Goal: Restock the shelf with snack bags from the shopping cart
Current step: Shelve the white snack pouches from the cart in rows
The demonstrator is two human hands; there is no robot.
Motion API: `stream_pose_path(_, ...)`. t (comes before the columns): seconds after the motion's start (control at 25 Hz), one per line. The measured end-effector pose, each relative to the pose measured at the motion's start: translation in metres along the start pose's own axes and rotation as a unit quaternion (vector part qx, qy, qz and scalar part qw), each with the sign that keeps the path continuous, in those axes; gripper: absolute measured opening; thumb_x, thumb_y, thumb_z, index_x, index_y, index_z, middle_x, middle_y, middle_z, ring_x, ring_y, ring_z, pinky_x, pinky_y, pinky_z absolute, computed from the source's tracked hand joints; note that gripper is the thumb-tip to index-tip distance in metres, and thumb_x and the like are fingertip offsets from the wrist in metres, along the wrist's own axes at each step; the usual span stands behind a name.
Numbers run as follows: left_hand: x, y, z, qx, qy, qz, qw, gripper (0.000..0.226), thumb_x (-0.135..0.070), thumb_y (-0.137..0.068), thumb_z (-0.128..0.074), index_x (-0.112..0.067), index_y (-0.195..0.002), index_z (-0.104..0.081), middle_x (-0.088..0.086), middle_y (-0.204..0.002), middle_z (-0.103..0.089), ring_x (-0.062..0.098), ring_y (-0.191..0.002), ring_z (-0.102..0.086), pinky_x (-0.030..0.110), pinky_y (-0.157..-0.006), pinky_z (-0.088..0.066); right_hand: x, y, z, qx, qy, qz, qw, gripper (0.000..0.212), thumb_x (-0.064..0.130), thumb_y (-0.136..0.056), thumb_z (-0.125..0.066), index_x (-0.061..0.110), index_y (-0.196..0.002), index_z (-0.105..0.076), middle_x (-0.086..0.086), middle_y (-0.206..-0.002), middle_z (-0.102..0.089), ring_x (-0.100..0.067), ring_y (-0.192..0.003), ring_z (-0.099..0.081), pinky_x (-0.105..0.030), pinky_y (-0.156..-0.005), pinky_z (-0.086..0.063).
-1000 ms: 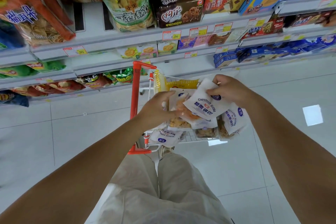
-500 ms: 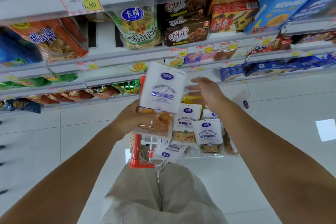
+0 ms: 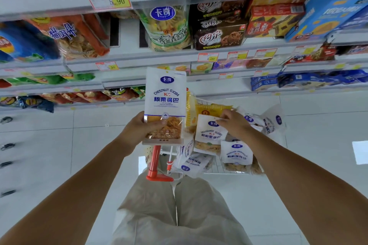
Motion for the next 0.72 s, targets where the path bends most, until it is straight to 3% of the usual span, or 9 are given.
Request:
stream_pose_path(0.12,-0.011,0.004,-0.006,0.002,-0.007,-0.023,1.000,0.064,-0.060,-0.060,-0.075,-0.034,-0.117,-0.065,-0.004,-0.111,-0.073,0.021,-0.108,-0.067,0.050,-0.101,-0.048,0.003,0.018,0.030,-0.033,-0.144,0.008,0.989,0.026,0.022,-0.092,-0.062,0.016,-0.072,-0.047,0.000,-0.067,-0.050,-0.013,-0.060,-0.044,-0.021,-0.051,-0.031)
stream_pose_path(0.24,-0.020,0.010,-0.011,-0.006,-0.021,-0.034,0.999,0.071,-0.076,-0.061,-0.064,-0.034,-0.119,-0.064,-0.006,-0.110,-0.073,0.017,-0.106,-0.067,0.048,-0.101,-0.048,0.001,0.026,0.054,-0.048,-0.246,-0.005,0.968,0.022,0.026,-0.091,-0.064,0.016,-0.074,-0.052,-0.006,-0.069,-0.056,-0.021,-0.066,-0.048,-0.029,-0.058,-0.034)
stream_pose_path(0.36,-0.024,0.014,-0.017,-0.013,-0.018,-0.032,0.999,0.077,-0.087,-0.061,-0.056,-0.035,-0.117,-0.063,-0.006,-0.107,-0.074,0.017,-0.103,-0.069,0.046,-0.101,-0.049,0.002,0.031,0.071,-0.077,-0.315,-0.007,0.946,0.014,0.029,-0.084,-0.070,0.023,-0.075,-0.061,-0.008,-0.082,-0.067,-0.025,-0.079,-0.058,-0.040,-0.071,-0.047)
stream_pose_path(0.44,-0.026,0.017,-0.022,-0.011,-0.010,-0.034,0.999,0.074,-0.085,-0.064,-0.057,-0.034,-0.117,-0.064,-0.006,-0.107,-0.075,0.018,-0.103,-0.069,0.047,-0.101,-0.049,0.005,0.034,0.081,-0.095,-0.375,0.003,0.922,0.014,0.024,-0.084,-0.069,0.023,-0.073,-0.062,-0.006,-0.083,-0.069,-0.026,-0.082,-0.061,-0.045,-0.080,-0.050)
stream_pose_path(0.6,-0.040,0.031,-0.031,0.038,0.015,-0.054,0.998,0.064,-0.071,-0.068,-0.067,-0.031,-0.118,-0.067,-0.005,-0.111,-0.074,0.016,-0.107,-0.068,0.047,-0.105,-0.046,0.024,0.046,0.104,-0.092,-0.454,0.037,0.886,0.017,0.010,-0.092,-0.060,0.016,-0.076,-0.057,0.004,-0.069,-0.071,-0.017,-0.066,-0.064,-0.030,-0.064,-0.051)
stream_pose_path(0.72,-0.055,0.039,-0.034,0.059,0.027,-0.058,0.996,0.055,-0.060,-0.068,-0.071,-0.030,-0.114,-0.071,-0.004,-0.113,-0.074,0.017,-0.112,-0.066,0.048,-0.109,-0.042,0.040,0.055,0.116,-0.077,-0.471,0.055,0.877,0.014,0.011,-0.092,-0.060,0.016,-0.079,-0.058,0.002,-0.071,-0.073,-0.017,-0.064,-0.066,-0.030,-0.060,-0.053)
Point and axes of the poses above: each hand's wrist, its own y-axis away from the middle knuckle, its own z-axis out of the back of the hand, x = y × z, the point moved 4 cm from there along -y, towards the middle knuckle
